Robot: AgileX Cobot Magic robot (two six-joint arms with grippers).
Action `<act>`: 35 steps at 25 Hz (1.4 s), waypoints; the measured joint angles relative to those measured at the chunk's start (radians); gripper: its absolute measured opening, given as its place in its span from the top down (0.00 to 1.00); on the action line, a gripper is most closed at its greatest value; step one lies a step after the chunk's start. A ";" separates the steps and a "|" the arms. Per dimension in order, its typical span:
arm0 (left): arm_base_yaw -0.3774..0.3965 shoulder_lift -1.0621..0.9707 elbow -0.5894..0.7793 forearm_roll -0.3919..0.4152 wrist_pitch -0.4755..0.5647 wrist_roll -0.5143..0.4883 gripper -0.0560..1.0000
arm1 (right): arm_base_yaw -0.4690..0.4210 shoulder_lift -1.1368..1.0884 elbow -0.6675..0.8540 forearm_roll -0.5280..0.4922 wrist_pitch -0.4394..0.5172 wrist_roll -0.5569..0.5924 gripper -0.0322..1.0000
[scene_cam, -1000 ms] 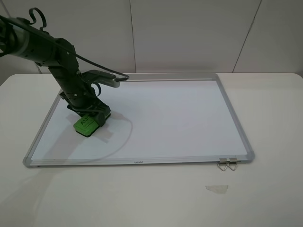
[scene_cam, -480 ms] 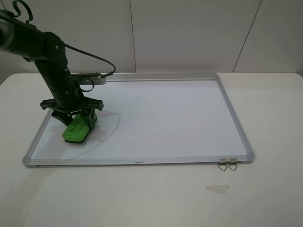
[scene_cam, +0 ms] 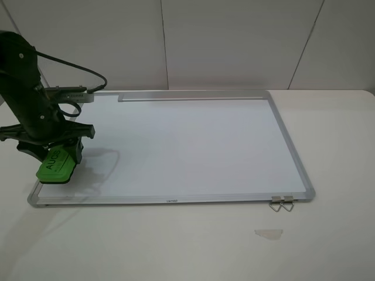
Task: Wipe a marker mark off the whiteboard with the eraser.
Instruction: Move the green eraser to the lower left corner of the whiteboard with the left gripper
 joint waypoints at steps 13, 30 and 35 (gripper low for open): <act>0.000 -0.007 0.186 0.139 -0.255 -0.163 0.39 | 0.000 0.000 0.000 0.000 0.000 0.000 0.18; 0.000 -0.008 0.186 0.215 -0.292 -0.165 0.39 | 0.000 0.000 0.000 0.000 0.000 0.000 0.18; 0.000 -0.008 0.186 0.217 -0.282 -0.170 0.27 | 0.000 0.000 0.000 0.000 0.000 0.000 0.18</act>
